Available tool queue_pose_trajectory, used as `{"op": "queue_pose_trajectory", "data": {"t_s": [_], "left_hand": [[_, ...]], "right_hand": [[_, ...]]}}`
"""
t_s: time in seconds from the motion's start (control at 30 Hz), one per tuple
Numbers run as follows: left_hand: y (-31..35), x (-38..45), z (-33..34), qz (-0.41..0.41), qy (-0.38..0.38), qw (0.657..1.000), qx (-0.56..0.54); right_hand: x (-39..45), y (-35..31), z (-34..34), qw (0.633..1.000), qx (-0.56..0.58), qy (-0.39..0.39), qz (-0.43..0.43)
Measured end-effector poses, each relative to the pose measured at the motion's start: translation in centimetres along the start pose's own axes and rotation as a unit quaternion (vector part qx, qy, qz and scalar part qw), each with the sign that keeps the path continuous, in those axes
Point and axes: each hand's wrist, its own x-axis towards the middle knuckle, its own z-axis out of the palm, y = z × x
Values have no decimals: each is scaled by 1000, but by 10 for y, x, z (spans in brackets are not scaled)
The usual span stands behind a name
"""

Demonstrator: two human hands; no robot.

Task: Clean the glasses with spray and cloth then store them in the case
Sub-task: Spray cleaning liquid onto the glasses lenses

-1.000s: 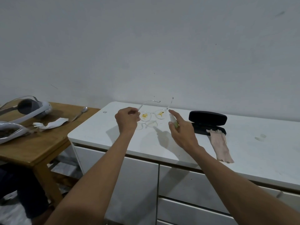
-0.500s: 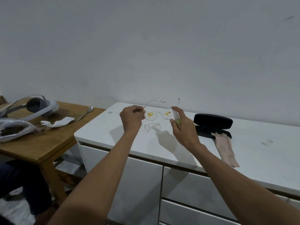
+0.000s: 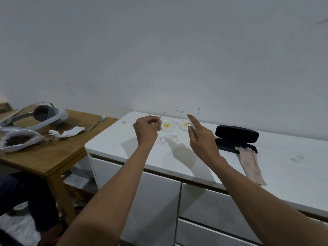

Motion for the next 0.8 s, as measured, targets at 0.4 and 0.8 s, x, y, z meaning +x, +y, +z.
{"op": "queue_pose_trajectory", "data": {"t_s": [0.4,0.8], "left_hand": [[-4,3,-2,-10,-4,1000,-28],[-6,2,-2,-6,-1,999,-38]], "right_hand": [[0,-6,3,999,5,6,39],[-1,-6,4,998,10,5,58]]}}
